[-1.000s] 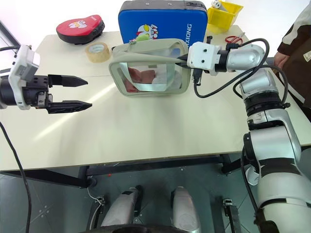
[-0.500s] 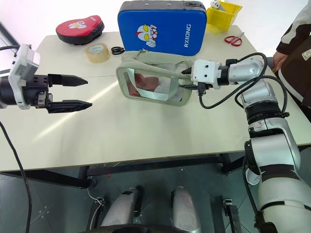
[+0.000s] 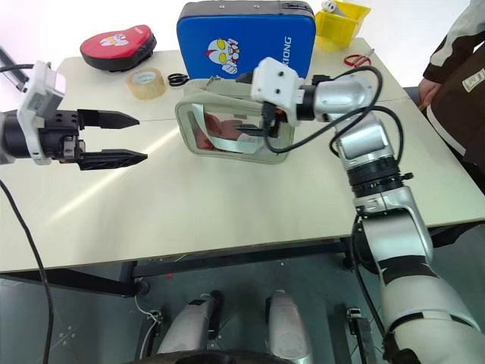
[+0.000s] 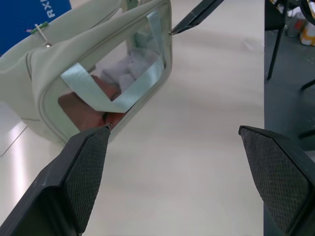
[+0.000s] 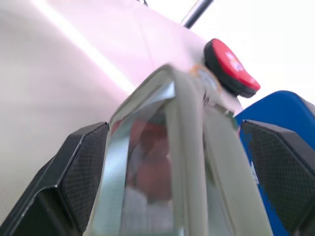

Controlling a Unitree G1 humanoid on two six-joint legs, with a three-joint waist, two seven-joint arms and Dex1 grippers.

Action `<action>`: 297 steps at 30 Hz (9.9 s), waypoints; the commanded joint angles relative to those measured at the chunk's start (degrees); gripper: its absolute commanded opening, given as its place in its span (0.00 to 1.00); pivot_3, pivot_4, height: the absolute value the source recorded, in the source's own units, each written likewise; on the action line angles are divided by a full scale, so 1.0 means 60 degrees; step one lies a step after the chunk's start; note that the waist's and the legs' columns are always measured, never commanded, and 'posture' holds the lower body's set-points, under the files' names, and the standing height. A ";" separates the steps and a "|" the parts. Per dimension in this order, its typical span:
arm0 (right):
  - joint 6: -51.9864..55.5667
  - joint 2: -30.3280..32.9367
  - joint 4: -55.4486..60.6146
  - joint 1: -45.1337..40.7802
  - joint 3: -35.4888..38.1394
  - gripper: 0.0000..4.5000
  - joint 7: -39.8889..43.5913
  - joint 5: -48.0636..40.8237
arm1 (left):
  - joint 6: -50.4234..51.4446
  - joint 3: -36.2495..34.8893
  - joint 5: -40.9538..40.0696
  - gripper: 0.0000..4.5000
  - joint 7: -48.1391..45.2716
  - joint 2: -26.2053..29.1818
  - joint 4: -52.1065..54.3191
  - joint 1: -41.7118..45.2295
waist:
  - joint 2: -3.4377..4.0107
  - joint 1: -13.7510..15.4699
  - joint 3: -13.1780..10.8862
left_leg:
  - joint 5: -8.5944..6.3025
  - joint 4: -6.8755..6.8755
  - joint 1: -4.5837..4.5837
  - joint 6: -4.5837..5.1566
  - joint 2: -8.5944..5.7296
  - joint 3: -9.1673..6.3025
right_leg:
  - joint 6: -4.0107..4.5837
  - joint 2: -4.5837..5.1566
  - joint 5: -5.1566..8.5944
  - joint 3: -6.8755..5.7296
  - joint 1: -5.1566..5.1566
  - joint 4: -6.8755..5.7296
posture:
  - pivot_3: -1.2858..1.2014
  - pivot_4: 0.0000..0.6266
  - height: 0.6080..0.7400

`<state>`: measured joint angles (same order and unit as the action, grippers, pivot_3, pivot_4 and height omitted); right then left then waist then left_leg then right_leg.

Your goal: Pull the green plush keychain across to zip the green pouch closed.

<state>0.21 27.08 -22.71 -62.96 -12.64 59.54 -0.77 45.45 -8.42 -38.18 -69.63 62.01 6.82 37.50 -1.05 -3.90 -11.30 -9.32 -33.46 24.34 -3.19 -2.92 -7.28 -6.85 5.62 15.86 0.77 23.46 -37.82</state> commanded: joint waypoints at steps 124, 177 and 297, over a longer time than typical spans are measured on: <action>0.1707 0.0646 0.4411 0.2217 -0.0221 0.00 0.0996 -0.1113 | -0.7754 0.1866 0.5121 0.01 -0.1609 -0.3582 -0.7313 0.4945 | -0.0008 0.0196 0.0004 | 0.0001 -0.0073 0.0011 -0.0001 0.0001 -0.0004 | -0.0005 -0.0007 -0.0003 -0.0009 -0.0001 -0.0046 | 0.52 0.24 1.00; 0.1958 0.0777 0.4529 0.2153 -0.0123 0.00 0.1159 -0.1406 | -0.7722 0.2181 0.5587 0.97 -0.2187 -0.3714 -0.8122 0.4908 | -0.0008 0.0206 0.0004 | 0.0001 -0.0076 0.0014 -0.0001 -0.0001 -0.0007 | -0.0009 -0.0007 -0.0004 -0.0011 -0.0002 -0.0047 | 0.52 0.24 1.00; 0.2124 0.1020 0.4501 0.2241 -0.0084 0.00 0.0909 -0.1225 | -0.7195 0.2223 0.5263 0.01 -0.1523 -0.4467 -0.7293 0.4485 | -0.0009 0.0225 0.0003 | 0.0001 -0.0083 0.0014 -0.0001 -0.0002 -0.0010 | -0.0009 -0.0007 -0.0005 -0.0011 -0.0006 -0.0045 | 0.52 0.24 1.00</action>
<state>13.28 32.98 3.67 -48.33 -14.96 66.06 -8.05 3.93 7.10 -6.74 -80.89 34.39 -36.72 61.66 -1.10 -2.55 -11.28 -9.31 -33.97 24.42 -3.19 -2.93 -7.35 -6.90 5.57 15.83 0.70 23.42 -38.09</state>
